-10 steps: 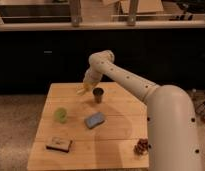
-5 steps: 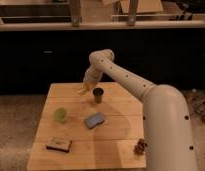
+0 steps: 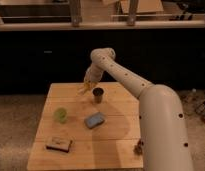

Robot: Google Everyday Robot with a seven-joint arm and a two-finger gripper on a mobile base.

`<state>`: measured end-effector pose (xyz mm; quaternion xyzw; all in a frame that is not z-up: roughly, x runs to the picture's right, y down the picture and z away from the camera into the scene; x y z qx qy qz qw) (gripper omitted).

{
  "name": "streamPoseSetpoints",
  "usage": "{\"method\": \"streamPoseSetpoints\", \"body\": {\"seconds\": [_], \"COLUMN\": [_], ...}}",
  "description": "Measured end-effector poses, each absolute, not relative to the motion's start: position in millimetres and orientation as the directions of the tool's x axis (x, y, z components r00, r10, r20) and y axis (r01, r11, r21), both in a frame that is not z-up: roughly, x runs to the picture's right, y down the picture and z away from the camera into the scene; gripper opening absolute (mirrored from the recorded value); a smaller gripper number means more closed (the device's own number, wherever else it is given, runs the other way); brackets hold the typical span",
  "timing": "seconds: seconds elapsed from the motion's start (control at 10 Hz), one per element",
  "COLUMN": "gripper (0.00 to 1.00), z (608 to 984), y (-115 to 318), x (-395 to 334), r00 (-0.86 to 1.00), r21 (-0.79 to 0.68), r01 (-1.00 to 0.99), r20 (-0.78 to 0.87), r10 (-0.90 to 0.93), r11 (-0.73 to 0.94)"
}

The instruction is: Place banana in metal cup

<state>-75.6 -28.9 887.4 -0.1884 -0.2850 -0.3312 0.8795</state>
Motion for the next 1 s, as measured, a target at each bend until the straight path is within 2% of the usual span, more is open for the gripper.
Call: {"method": "streamPoseSetpoints", "body": {"seconds": [1.0], "gripper": [0.0], "z": [899], "y": [-26], "x": [-40], "r00": [0.64], "r21": [-0.231], "r01": [0.716], "r20": [0.595], "r10": [-0.487], "r11": [0.659]}}
